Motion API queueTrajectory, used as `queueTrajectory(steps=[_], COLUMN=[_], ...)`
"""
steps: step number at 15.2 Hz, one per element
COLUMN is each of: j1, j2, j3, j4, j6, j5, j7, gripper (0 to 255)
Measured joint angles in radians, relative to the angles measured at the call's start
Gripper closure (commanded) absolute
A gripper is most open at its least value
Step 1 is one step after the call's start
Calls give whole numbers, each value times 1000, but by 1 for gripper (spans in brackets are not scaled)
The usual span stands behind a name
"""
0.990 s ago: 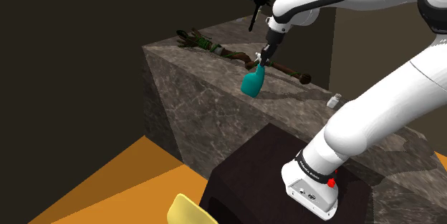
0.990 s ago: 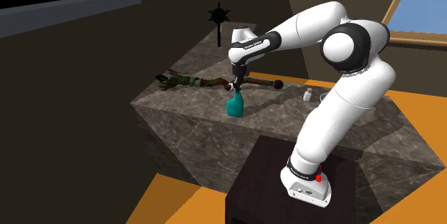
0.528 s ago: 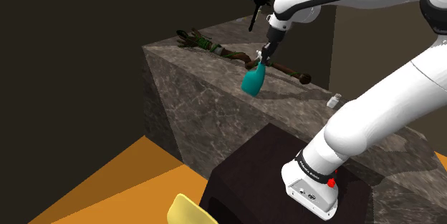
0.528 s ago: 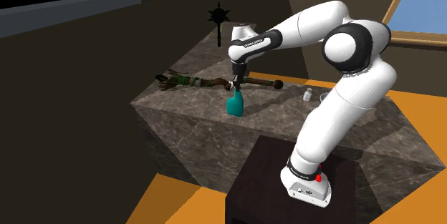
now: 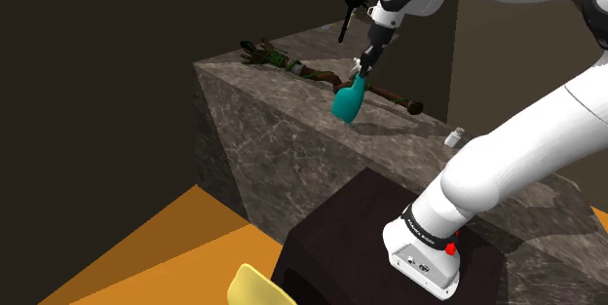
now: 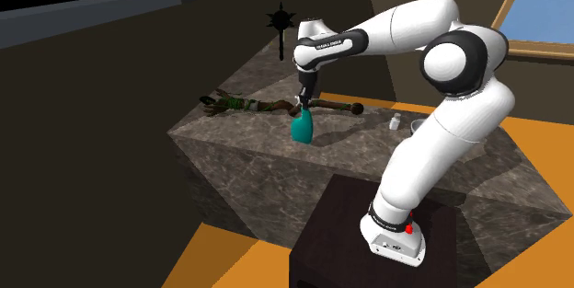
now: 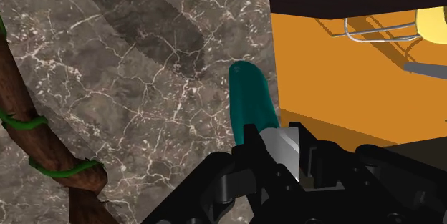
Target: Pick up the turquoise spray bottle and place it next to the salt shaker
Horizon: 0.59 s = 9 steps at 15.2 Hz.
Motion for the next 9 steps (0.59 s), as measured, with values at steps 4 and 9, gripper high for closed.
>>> queueTrajectory(steps=[4, 9], j1=[1, 2], j2=[-12, -20], j3=[4, 8], j4=[47, 106], j6=[-59, -125], j5=[-1, 0], j7=[1, 1], gripper=[255, 255])
